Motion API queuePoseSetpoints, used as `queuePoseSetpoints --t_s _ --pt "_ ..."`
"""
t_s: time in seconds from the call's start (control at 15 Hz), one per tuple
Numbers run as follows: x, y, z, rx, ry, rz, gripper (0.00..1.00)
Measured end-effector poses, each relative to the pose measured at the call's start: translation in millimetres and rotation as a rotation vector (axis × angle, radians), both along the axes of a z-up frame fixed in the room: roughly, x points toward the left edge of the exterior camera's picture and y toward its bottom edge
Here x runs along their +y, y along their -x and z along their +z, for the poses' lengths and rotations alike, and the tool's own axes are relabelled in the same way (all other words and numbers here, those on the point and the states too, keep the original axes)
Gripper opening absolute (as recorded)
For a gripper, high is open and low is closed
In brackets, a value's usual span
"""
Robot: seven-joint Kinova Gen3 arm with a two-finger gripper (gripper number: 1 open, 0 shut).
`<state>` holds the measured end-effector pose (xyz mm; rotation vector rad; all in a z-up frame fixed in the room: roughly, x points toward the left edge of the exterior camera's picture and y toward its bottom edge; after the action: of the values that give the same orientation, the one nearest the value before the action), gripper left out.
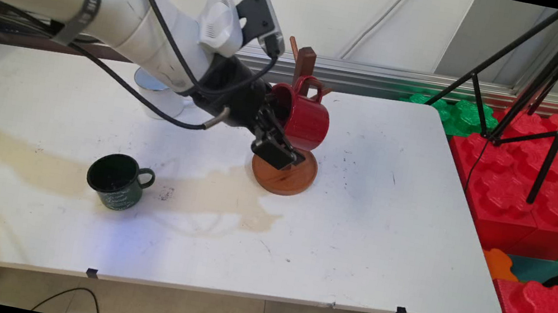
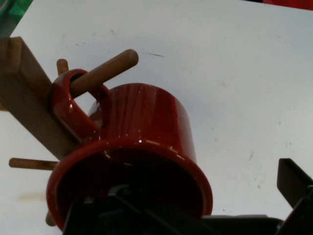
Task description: Pick up the red mug from the rack, then place the picked object on the table
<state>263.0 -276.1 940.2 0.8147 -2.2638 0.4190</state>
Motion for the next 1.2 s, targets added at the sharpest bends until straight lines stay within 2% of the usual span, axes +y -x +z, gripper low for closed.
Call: queuePoseSetpoints --t_s 0.2,0.27,1.0,1.2 --pt "-0.6 7.0 -6.5 0.009 0.008 0.013 1.0" --pt "-0.6 8.4 -7.9 0.011 0.011 0.016 0.0" --pt "12.7 12.1 -12.9 0.008 0.037 0.078 0.0" --pt "18.6 14.1 -9.1 0.016 0.052 0.073 0.0"
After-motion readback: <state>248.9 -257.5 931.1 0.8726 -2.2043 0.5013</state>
